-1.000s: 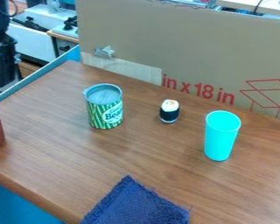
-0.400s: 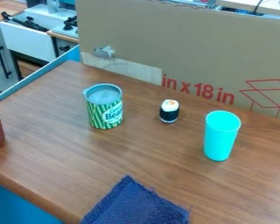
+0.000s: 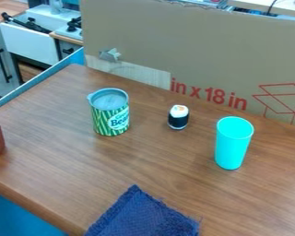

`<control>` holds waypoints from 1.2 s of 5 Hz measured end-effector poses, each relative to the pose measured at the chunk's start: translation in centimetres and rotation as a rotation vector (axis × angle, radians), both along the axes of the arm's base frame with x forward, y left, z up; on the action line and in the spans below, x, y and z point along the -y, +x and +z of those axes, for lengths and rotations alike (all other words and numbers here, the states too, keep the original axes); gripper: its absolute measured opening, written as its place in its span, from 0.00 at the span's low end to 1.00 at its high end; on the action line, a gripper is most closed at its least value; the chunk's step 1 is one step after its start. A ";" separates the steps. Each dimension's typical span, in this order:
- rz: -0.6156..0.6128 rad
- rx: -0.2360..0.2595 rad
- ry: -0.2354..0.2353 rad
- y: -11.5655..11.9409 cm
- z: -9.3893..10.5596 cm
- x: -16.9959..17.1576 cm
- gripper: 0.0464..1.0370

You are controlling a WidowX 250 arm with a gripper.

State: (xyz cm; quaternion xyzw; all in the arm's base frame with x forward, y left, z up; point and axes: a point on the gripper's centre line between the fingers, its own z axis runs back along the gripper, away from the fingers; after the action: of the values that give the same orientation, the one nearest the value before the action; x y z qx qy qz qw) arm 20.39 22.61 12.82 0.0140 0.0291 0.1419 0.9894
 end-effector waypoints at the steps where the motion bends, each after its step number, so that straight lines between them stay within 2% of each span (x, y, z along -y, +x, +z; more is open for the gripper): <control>1: -0.006 0.018 -0.031 0.2 -0.8 0.7 0.96; 3: 0.000 0.017 -0.033 0.5 -1.7 1.5 0.96; 4: 0.016 0.025 -0.014 0.7 -1.9 1.4 0.96; 5: 0.031 0.033 -0.008 0.9 -2.7 1.3 0.91; 6: 0.047 0.043 -0.003 1.2 -3.1 1.2 0.63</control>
State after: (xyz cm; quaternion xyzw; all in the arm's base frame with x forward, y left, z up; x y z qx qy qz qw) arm 21.63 21.44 9.71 0.0086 0.0087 0.1652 0.9862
